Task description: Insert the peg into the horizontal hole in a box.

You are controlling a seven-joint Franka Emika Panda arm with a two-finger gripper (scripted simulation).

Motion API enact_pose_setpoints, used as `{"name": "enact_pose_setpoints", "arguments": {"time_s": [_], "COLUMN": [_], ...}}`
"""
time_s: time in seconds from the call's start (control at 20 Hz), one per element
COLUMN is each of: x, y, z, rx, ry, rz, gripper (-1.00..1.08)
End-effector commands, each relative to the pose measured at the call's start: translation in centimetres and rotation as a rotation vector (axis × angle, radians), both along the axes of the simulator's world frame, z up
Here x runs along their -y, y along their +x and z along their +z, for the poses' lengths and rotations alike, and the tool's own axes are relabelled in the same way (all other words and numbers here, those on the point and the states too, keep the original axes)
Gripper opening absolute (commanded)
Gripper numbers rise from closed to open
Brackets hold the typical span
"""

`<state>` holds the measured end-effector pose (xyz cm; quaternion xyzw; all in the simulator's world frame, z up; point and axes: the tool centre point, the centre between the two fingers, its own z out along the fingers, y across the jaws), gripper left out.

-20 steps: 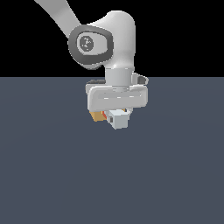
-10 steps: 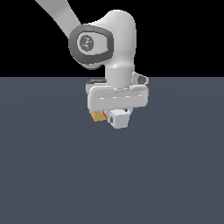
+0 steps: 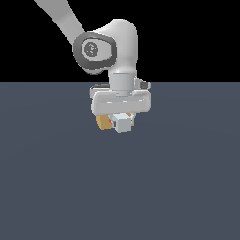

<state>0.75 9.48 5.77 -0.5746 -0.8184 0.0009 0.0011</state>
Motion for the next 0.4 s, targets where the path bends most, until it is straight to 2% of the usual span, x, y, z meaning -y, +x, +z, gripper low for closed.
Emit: {"name": "enact_pose_setpoints", "arguments": {"time_s": [0.0,0.35], "x": [-1.8,-3.9], "y": [-0.5,-1.2], "z": [0.2,0.3], "rx": [0.004,0.005], "ry": [0.001,0.001], "rz": [0.002,0.002], "gripper": [-1.00,-1.00]}}
